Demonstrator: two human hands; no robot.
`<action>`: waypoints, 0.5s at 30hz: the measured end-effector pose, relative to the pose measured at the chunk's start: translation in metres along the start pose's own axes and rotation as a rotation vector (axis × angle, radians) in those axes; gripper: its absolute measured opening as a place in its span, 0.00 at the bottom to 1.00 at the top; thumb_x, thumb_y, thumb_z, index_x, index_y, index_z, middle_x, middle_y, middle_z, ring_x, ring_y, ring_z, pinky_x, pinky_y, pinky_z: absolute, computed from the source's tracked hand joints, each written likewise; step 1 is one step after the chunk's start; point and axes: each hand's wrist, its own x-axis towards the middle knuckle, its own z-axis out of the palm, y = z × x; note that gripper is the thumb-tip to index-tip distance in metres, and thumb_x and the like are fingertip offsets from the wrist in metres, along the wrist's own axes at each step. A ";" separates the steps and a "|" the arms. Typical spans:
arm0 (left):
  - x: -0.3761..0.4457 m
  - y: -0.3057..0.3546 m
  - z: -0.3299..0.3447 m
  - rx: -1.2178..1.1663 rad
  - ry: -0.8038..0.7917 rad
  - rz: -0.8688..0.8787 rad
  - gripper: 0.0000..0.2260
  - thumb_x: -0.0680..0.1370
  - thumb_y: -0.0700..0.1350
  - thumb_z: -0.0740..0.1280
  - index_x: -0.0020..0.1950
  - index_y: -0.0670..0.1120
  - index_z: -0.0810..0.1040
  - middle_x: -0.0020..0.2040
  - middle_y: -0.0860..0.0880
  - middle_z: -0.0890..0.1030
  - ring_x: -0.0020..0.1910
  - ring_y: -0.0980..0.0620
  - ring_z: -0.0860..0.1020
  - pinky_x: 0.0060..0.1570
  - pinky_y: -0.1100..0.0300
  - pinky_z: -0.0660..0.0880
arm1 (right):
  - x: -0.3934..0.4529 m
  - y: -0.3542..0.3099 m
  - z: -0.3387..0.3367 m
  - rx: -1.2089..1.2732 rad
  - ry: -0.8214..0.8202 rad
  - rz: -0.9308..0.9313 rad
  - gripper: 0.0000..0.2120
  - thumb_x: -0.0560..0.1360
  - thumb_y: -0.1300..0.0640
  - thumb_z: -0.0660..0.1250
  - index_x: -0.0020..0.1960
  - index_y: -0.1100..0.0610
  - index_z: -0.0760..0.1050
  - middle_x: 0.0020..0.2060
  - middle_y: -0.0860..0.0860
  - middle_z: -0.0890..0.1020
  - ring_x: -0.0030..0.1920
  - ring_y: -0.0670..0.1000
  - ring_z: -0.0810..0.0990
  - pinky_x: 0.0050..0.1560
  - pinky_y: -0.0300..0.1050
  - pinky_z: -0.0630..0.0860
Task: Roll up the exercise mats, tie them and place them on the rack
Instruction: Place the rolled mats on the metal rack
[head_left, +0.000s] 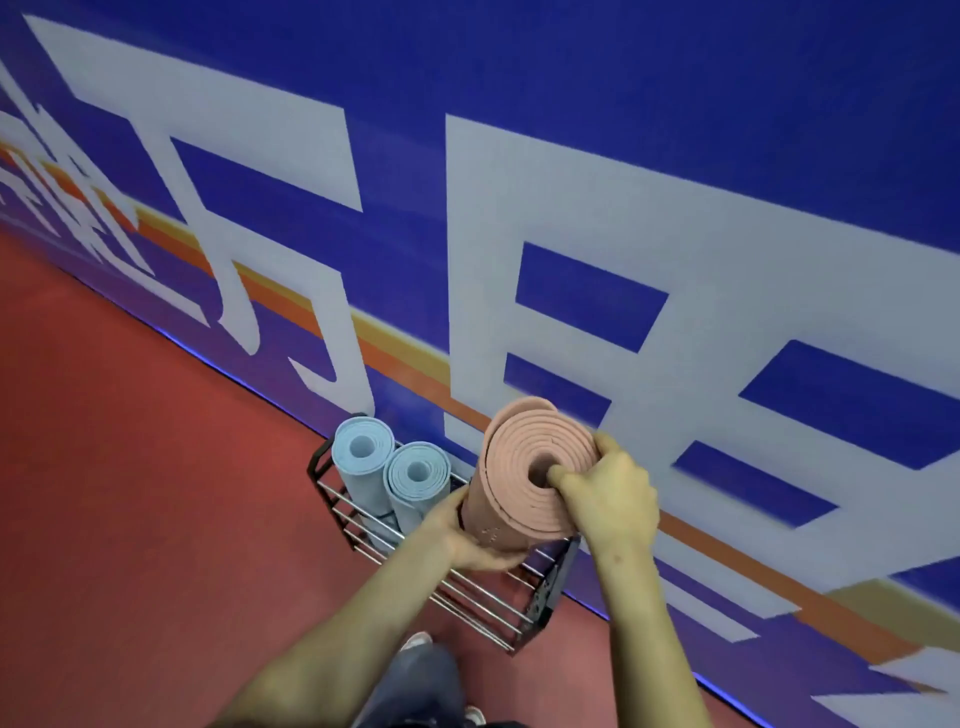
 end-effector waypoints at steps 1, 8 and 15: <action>0.018 0.006 -0.001 0.019 0.033 0.020 0.24 0.72 0.52 0.69 0.60 0.35 0.74 0.56 0.35 0.76 0.63 0.36 0.72 0.59 0.37 0.68 | 0.010 0.009 0.014 -0.014 -0.030 0.041 0.27 0.67 0.46 0.71 0.63 0.50 0.71 0.52 0.57 0.81 0.53 0.62 0.78 0.49 0.49 0.75; 0.086 0.042 -0.039 0.590 0.162 0.024 0.13 0.81 0.52 0.58 0.58 0.44 0.74 0.51 0.42 0.78 0.53 0.40 0.74 0.53 0.39 0.71 | 0.041 0.086 0.108 0.167 -0.215 0.482 0.22 0.65 0.52 0.73 0.54 0.52 0.68 0.51 0.56 0.81 0.49 0.58 0.78 0.46 0.45 0.73; 0.084 0.132 -0.037 1.117 0.334 0.125 0.09 0.81 0.50 0.58 0.47 0.47 0.74 0.46 0.51 0.77 0.40 0.53 0.74 0.46 0.55 0.70 | 0.066 0.124 0.151 0.392 -0.072 0.905 0.19 0.64 0.58 0.77 0.44 0.56 0.68 0.41 0.57 0.80 0.29 0.50 0.71 0.29 0.41 0.68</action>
